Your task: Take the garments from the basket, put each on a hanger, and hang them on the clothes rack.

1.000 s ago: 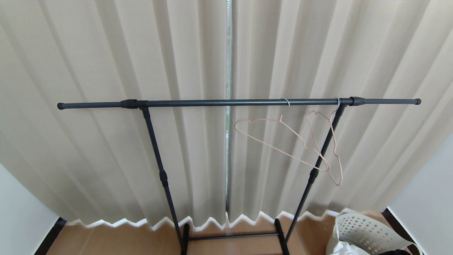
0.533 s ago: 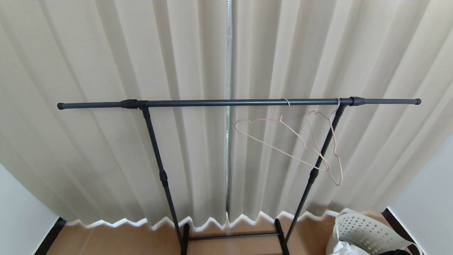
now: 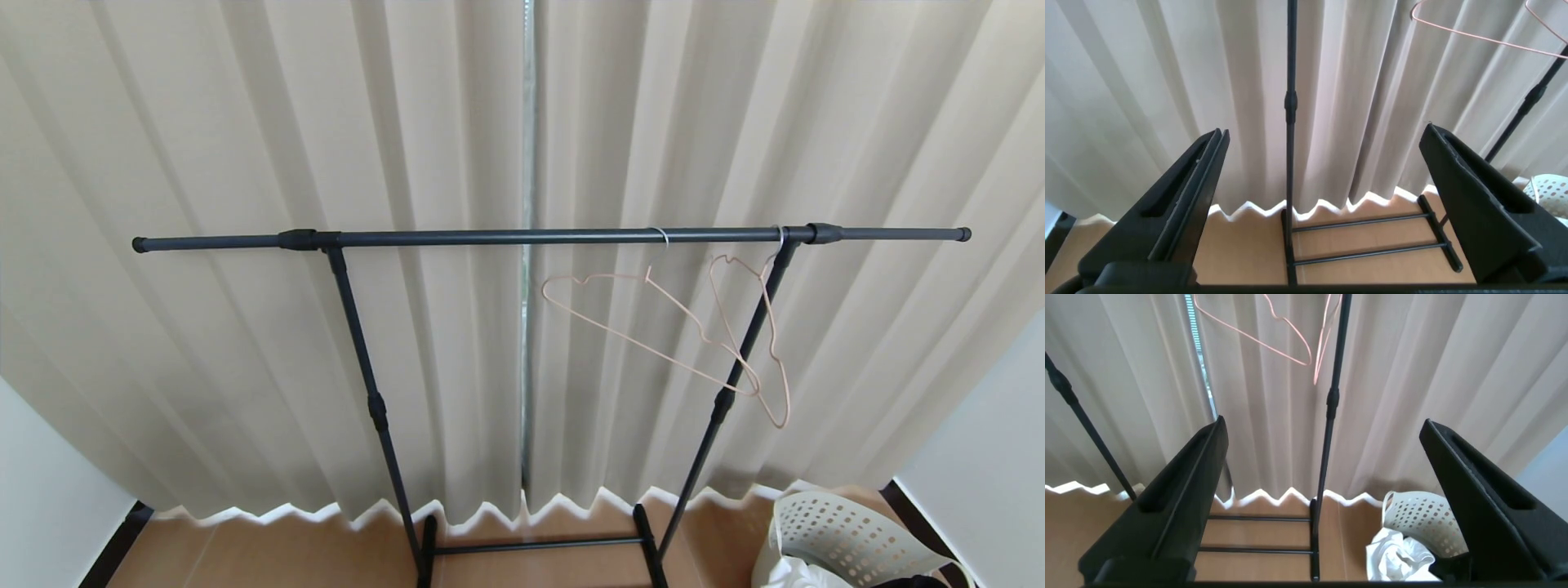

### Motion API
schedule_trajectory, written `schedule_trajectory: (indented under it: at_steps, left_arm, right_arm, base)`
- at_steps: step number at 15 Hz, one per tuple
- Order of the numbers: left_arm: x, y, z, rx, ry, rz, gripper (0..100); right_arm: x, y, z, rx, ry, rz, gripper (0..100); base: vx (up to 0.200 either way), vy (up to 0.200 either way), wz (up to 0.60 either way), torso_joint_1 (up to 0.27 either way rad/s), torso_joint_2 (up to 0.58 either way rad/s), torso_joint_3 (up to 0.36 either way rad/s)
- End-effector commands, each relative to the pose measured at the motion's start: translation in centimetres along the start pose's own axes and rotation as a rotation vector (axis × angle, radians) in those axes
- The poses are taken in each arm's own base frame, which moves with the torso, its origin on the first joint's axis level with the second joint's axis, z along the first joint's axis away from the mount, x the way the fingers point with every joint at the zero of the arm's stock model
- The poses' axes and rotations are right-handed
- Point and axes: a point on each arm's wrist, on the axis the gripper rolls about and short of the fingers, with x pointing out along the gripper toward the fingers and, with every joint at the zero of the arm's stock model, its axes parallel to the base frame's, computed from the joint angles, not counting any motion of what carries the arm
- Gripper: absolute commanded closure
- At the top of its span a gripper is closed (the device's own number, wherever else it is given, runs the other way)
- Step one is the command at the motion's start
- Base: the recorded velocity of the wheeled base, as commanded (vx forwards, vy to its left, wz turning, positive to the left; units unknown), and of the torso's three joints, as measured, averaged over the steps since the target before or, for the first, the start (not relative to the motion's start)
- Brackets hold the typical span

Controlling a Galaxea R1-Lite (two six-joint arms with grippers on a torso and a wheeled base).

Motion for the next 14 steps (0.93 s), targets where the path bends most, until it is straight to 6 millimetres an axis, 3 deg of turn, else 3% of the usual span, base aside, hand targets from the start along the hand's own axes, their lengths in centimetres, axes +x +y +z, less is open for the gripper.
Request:
schedule_trajectory:
  at_steps: [1,6,14]
  left_arm:
    - [0.01,0.00,0.00,0.000,0.002,-0.001,0]
    - [0.01,0.00,0.00,0.000,0.002,0.000,0]
    - [0.00,0.00,0.04,-0.002,0.000,-0.001,0]
  right_arm:
    - [0.01,0.00,-0.01,-0.001,0.002,0.002,0]
    - [0.01,0.01,-0.01,0.001,0.002,0.008,0]
    - [0.01,0.01,-0.01,0.011,0.003,0.008,0]
  base:
    - [0.000,0.000,0.00,0.000,0.00,0.000]
    - [0.000,0.000,0.00,-0.053,0.11,0.062]
    - [0.000,0.000,0.00,-0.131,0.29,0.158]
